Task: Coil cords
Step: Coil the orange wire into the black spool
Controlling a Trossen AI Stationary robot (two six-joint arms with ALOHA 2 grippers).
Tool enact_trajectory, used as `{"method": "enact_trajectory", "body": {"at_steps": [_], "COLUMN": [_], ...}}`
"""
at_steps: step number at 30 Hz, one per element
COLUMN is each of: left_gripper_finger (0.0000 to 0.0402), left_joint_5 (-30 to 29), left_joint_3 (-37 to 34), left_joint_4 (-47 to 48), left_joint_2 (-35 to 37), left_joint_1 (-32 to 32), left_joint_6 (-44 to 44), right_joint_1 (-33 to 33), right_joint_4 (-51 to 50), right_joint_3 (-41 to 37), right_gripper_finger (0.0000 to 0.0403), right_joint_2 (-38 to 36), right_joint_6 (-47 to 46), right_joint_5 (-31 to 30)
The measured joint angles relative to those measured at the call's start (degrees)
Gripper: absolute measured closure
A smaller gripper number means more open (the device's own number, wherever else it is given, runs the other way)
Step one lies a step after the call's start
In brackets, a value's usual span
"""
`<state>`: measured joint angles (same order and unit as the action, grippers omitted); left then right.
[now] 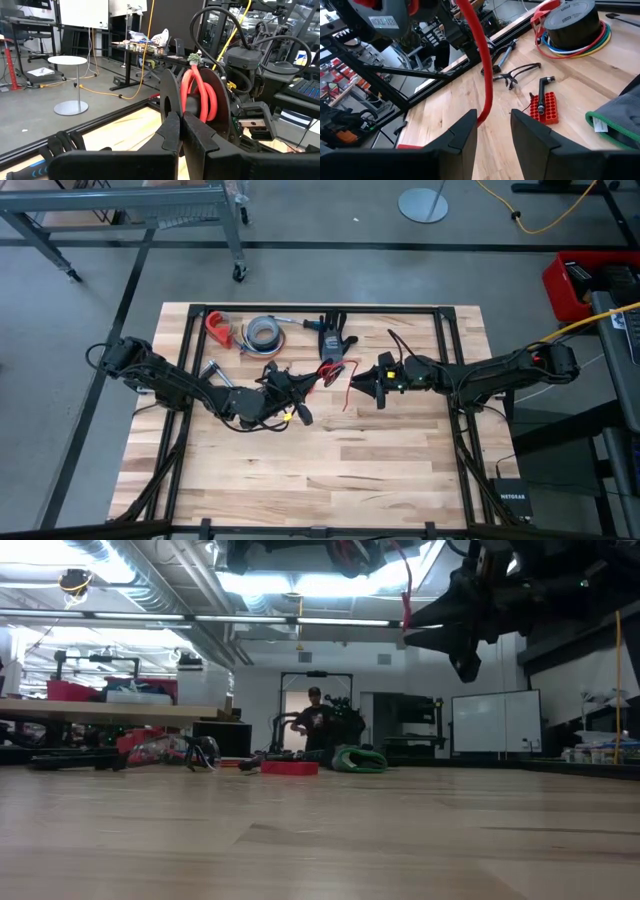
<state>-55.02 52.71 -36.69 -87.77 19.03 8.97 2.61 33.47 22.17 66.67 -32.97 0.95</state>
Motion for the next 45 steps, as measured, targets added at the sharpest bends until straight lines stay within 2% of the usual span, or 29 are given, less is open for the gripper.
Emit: {"method": "enact_trajectory", "body": {"at_steps": [13,20,24,31,36,45], "left_gripper_finger": [0.0402,0.0402,0.0402,0.0402,0.0402,0.0402], "left_joint_5": [0.0,0.0,0.0,0.0,-0.01,-0.02], "left_joint_3": [0.0,0.0,0.0,0.0,0.0,0.0], "left_joint_4": [0.0,0.04,0.04,0.02,0.07,0.08], "left_joint_2": [0.0,0.0,0.0,0.0,0.0,0.0], "left_joint_1": [-0.01,-0.01,-0.02,0.0,0.0,-1.03], "left_joint_6": [0.0,0.0,0.0,-0.1,-0.39,-1.7], "right_joint_1": [-0.02,-0.02,-0.02,-0.02,-0.02,-0.02], "right_joint_4": [2.28,4.86,9.78,13.4,13.4,13.38], "right_joint_3": [0.0,0.0,0.0,0.0,0.0,1.04], "right_gripper_finger": [0.0281,0.0284,0.0312,0.0392,0.0383,0.0396], "right_joint_2": [0.04,4.73,8.81,10.8,10.8,10.8], "right_joint_6": [4.74,4.73,4.74,4.76,4.74,3.41], "right_joint_5": [2.16,2.84,4.92,6.19,6.61,8.5]}}
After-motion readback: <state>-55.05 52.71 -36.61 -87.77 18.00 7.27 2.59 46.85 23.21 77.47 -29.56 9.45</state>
